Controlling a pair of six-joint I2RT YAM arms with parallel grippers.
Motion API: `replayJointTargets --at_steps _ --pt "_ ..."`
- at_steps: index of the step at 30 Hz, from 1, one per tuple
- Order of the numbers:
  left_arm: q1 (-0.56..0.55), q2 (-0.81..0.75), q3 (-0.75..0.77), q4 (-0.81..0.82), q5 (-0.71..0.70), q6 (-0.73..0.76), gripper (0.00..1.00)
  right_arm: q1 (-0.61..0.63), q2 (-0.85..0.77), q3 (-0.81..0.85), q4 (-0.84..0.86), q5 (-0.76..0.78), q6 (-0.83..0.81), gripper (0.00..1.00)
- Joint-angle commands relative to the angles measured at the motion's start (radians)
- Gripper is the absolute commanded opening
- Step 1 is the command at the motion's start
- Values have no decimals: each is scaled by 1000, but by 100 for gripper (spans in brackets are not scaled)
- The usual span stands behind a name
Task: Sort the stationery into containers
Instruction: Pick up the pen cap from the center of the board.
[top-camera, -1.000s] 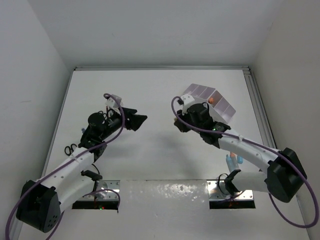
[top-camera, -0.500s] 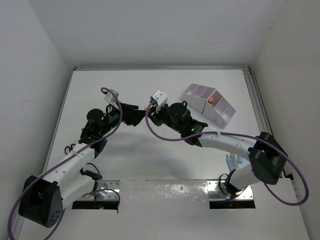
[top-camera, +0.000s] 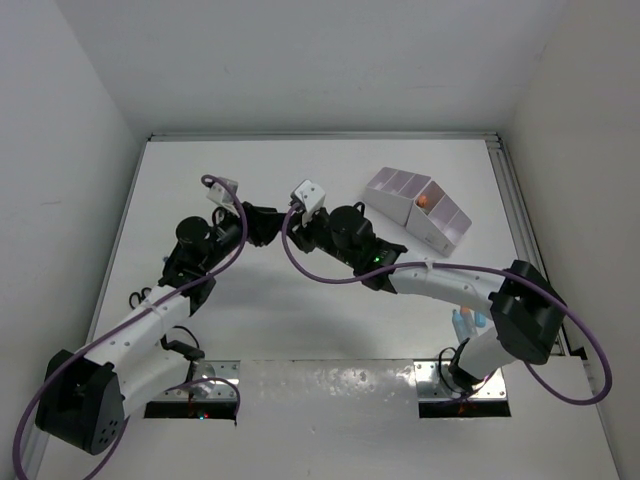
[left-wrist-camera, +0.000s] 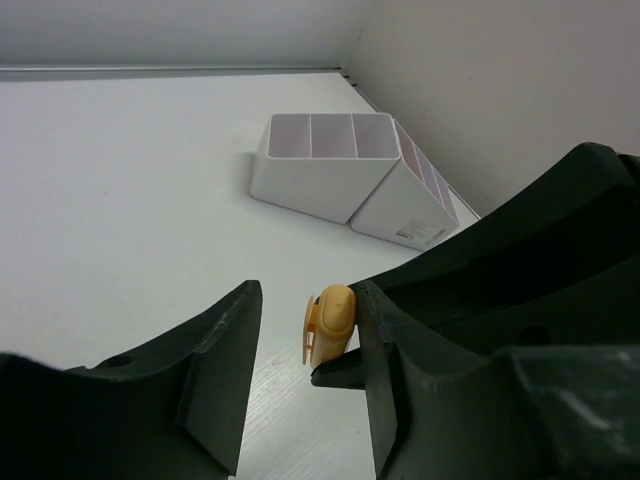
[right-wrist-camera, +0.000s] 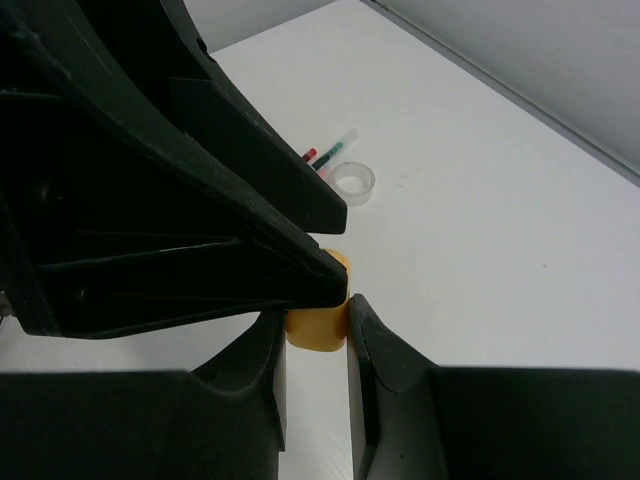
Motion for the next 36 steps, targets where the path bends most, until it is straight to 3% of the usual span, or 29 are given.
replayJointTargets --at_steps 1,6,10,15,16,18,23,26,29,32,34,35,36 --pt "-10 -2 29 21 -12 33 40 9 -15 48 78 -19 25 0" --pt "-11 0 24 -5 26 42 27 11 -18 55 88 -22 33 0" --pt "-13 0 19 15 66 35 0 11 -11 68 101 -30 43 0" --pt "-13 0 21 18 74 36 0 9 -11 66 98 -42 52 0" --pt "-13 0 21 17 74 39 0 8 -11 63 93 -42 60 3" --pt "-13 -2 19 14 68 42 0 2 -12 62 73 -42 77 24" --pt "-8 -7 13 1 56 62 0 -43 -35 52 -2 -53 141 60" --pt "1 -7 7 -22 34 90 0 -92 -58 78 -112 -123 195 69" --pt "15 -17 1 -54 -5 125 0 -148 -98 136 -331 -244 227 72" --pt "32 -31 -7 -78 -54 157 0 -236 -144 204 -795 -268 237 71" --pt "48 -46 -19 -82 -90 156 0 -332 -168 210 -978 -146 262 63" --pt "55 -51 -22 -82 -98 153 0 -374 -175 203 -1140 -78 288 49" --pt "61 -56 -25 -82 -104 147 0 -414 -187 194 -1210 -17 357 45"
